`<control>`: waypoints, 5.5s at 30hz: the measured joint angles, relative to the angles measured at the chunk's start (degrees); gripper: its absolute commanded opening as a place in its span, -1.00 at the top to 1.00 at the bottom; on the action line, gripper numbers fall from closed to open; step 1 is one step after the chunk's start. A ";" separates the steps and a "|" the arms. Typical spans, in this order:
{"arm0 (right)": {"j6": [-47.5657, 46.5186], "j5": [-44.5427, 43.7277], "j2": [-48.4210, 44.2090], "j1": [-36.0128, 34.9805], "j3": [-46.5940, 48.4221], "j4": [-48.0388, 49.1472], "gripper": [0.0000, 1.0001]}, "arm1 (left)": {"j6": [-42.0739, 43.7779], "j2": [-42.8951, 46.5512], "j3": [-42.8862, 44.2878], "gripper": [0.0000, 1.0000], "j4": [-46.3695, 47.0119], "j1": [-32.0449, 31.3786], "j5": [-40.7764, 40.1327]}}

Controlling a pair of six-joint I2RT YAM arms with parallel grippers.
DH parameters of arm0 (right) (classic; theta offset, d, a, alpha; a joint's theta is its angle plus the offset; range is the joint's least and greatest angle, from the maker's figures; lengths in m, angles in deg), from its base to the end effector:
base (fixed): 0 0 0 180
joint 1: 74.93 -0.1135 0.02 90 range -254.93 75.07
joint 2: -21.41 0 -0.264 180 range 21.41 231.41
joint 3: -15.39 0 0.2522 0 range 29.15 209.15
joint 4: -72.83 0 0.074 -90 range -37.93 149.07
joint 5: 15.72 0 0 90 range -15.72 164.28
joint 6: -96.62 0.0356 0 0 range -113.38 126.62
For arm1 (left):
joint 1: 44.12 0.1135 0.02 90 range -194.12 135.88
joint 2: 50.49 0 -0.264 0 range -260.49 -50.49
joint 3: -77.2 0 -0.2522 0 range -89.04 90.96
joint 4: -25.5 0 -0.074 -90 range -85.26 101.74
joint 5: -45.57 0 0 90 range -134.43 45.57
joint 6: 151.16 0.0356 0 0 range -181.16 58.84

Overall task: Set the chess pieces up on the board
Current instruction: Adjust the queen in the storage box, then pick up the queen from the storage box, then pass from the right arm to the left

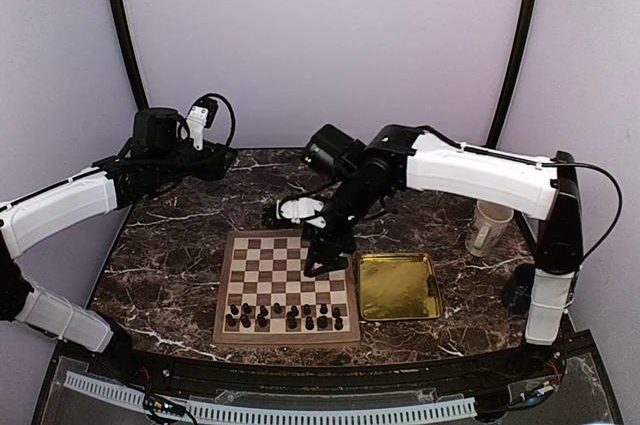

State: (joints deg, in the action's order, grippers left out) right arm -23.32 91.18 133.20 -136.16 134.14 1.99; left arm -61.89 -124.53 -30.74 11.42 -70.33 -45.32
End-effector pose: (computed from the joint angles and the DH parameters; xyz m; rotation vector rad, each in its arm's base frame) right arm 0.1911 0.3696 0.2922 -2.0142 1.8419 0.5609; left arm 0.2737 -0.1341 0.3283 0.4001 1.8191 -0.3125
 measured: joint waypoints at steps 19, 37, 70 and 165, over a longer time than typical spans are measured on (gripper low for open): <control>4.50 -5.01 -30.42 23.45 -31.85 14.71 -0.96 | 0.59 -5.14 3.32 -0.98 -2.19 -1.22 7.85; 8.98 -12.24 -28.83 34.29 -43.71 17.62 0.12 | 7.06 -11.37 4.70 -0.56 -1.60 -8.72 0.68; 4.15 -10.58 -20.00 27.26 -50.77 6.05 0.81 | 7.85 -14.47 7.34 -0.40 -7.21 -8.72 8.09; 5.53 17.35 -16.15 20.35 -31.50 23.61 0.88 | -30.53 -27.06 -2.99 -0.01 34.58 -18.03 40.48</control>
State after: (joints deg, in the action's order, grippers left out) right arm -17.79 108.54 117.05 -115.81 102.65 25.60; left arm -92.43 -151.59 -33.73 46.00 -88.37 -4.84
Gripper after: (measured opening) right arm 0.103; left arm 0.525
